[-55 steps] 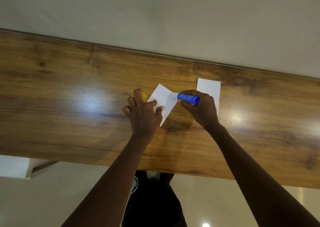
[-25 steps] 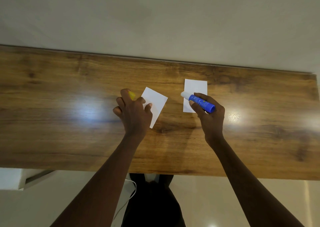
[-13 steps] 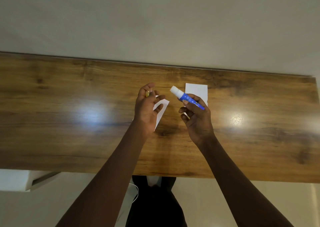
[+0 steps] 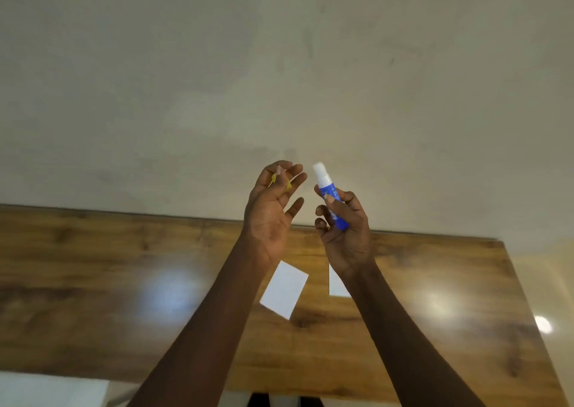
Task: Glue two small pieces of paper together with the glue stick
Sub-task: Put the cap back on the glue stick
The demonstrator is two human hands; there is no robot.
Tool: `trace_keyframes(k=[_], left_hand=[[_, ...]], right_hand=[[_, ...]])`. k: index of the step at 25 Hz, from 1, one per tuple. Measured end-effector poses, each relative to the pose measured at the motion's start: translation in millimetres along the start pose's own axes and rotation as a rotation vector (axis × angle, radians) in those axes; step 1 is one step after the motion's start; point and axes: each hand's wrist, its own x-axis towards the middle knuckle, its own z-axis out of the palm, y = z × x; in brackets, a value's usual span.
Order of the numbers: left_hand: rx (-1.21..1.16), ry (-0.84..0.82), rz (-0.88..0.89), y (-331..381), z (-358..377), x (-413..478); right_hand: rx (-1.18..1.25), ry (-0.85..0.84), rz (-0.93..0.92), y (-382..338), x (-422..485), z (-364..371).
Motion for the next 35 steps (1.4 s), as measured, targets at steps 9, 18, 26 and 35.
trace_keyframes(k=[9, 18, 26, 35], left_hand=[[-0.015, -0.194, 0.353, 177, 94, -45], [0.058, -0.384, 0.541, 296, 170, -98], [0.088, -0.484, 0.559, 323, 193, -121], [0.107, -0.499, 0.581, 323, 199, -136]], right_hand=[[0.019, -0.244, -0.228, -136, -22, 124], [-0.036, -0.412, -0.508, -247, -68, 205], [-0.131, -0.459, -0.66, -274, -94, 230], [-0.237, -0.381, -0.776, -282, -107, 234]])
